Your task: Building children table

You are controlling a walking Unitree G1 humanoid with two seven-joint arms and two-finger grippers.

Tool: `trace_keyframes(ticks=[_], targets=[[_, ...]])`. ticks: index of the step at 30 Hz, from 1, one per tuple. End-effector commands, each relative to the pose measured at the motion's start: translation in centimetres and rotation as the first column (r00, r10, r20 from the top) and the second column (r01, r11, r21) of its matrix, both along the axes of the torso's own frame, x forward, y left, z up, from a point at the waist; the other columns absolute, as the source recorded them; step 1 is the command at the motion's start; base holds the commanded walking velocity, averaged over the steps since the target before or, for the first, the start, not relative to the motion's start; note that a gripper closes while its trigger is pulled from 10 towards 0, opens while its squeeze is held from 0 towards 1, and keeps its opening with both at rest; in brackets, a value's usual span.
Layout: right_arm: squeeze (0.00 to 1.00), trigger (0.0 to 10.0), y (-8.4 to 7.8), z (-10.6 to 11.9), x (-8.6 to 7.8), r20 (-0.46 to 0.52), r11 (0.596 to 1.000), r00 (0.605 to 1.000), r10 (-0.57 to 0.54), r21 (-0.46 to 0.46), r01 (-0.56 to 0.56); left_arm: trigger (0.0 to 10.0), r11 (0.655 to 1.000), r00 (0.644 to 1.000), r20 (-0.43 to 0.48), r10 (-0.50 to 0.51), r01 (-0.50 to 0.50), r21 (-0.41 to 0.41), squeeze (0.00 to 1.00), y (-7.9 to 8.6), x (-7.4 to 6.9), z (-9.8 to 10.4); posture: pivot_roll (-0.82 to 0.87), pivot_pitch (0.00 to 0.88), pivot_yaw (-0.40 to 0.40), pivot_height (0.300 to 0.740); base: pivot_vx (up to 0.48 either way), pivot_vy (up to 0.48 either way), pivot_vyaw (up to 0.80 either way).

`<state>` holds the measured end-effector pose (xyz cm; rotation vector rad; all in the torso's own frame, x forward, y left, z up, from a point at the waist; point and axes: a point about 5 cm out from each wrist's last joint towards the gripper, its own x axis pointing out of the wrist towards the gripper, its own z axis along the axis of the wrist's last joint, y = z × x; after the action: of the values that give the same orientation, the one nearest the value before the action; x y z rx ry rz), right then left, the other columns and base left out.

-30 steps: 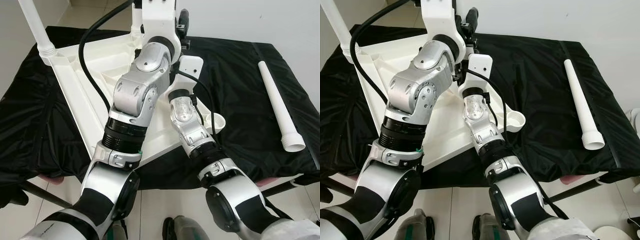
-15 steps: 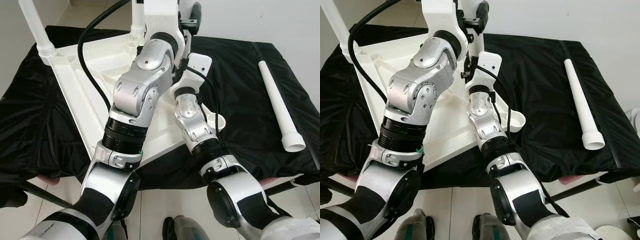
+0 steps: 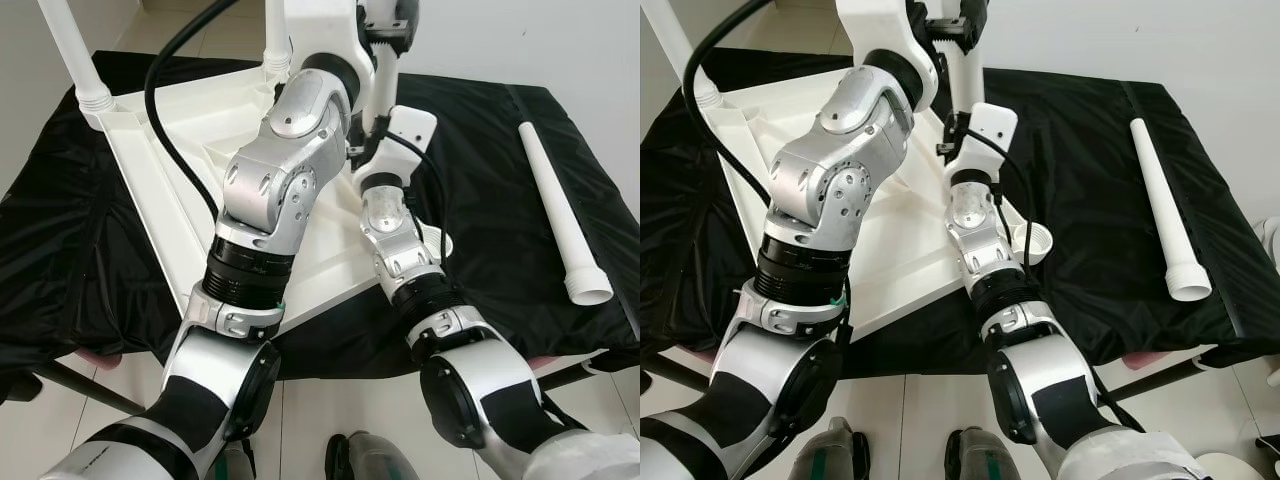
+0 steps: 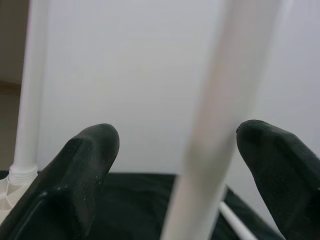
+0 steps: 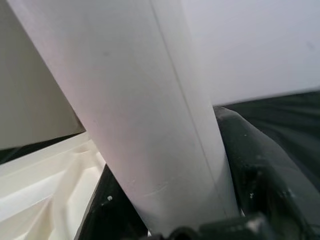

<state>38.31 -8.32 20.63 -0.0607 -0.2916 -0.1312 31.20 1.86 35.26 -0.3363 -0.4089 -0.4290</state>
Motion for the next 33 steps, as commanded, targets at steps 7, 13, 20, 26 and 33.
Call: trace_keyframes(ticks=[7, 13, 20, 26, 33], targets=[[0.00, 10.0, -3.0, 0.3, 0.2, -0.011, 0.997, 0.999, -0.031, 0.075, 0.032, 10.0, 0.974, 0.975, 0.041, -0.220, 0.217, 0.069, 0.00, -0.5, -1.6, -2.2, -0.07, 0.027, -0.040, 0.740, 0.000, 0.000, 0.00], [0.00, 10.0, -4.6, -0.1, -0.3, -0.005, 0.998, 1.000, -0.007, 0.063, 0.007, 10.0, 0.950, 0.976, 0.032, -0.214, 0.201, 0.241, 0.00, 0.0, -1.8, -5.4, -0.07, 0.025, -0.040, 0.740, 0.000, 0.000, 0.00], [0.00, 10.0, -5.0, -0.5, -2.1, 0.042, 0.994, 0.994, 0.101, 0.047, -0.103, 10.0, 0.895, 0.992, 0.014, -0.128, 0.109, 0.432, 0.00, 0.1, -1.7, -9.9, -0.07, 0.019, -0.037, 0.740, 0.000, 0.000, 0.00], [0.00, 10.0, -5.3, -0.9, -2.9, 0.043, 0.990, 0.990, 0.131, 0.046, -0.133, 10.0, 0.872, 0.995, -0.003, -0.103, 0.092, 0.481, 0.00, 0.1, -1.8, -11.7, -0.08, 0.021, -0.034, 0.740, 0.000, 0.000, 0.00], [0.00, 10.0, -7.1, -1.8, -4.7, 0.036, 0.992, 0.992, 0.121, 0.021, -0.122, 10.0, 0.840, 0.995, -0.018, -0.101, 0.095, 0.534, 0.00, 1.0, -2.3, -14.0, -0.10, 0.039, -0.022, 0.740, 0.000, 0.000, 0.00]])
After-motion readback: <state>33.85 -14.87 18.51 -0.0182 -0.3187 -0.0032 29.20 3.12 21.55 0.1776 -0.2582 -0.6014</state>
